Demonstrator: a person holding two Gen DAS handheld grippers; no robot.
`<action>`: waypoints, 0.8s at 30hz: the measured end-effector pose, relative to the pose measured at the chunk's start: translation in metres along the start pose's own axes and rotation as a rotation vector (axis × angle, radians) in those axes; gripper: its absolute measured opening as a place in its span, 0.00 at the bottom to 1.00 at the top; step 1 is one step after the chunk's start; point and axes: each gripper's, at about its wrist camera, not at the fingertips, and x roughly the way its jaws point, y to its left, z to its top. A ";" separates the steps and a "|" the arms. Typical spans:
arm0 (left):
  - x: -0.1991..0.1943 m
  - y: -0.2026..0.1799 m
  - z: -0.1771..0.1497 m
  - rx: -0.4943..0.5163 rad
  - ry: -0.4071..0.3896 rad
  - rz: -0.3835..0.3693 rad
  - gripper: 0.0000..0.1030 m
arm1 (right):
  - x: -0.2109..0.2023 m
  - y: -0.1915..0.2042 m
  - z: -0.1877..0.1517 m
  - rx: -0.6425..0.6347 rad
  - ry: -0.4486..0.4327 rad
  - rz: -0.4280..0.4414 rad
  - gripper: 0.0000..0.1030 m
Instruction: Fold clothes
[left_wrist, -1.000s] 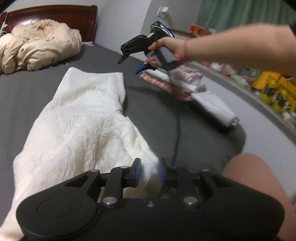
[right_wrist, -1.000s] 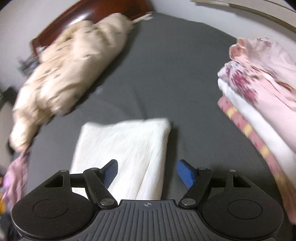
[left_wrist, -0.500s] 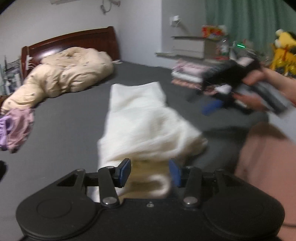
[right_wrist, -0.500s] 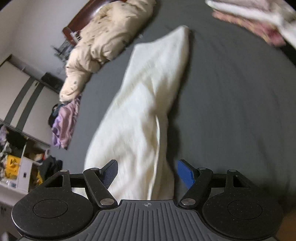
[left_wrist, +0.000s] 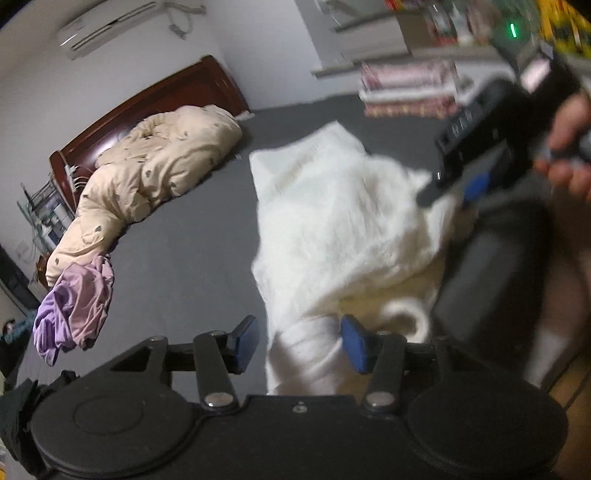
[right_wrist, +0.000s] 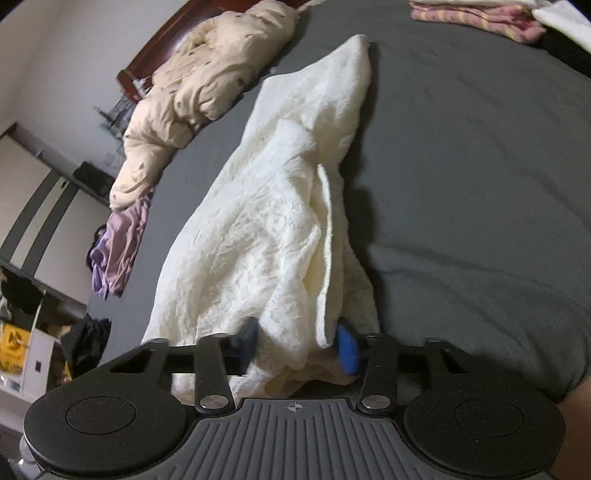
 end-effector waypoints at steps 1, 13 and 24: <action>0.006 -0.003 -0.001 -0.001 0.008 0.002 0.46 | 0.001 -0.001 -0.001 0.003 -0.003 0.014 0.28; -0.022 -0.016 0.008 0.044 -0.065 -0.060 0.13 | -0.026 -0.006 0.001 -0.009 -0.136 -0.014 0.11; 0.005 -0.029 -0.010 0.043 0.015 -0.085 0.26 | -0.006 -0.018 0.001 0.093 -0.044 -0.192 0.14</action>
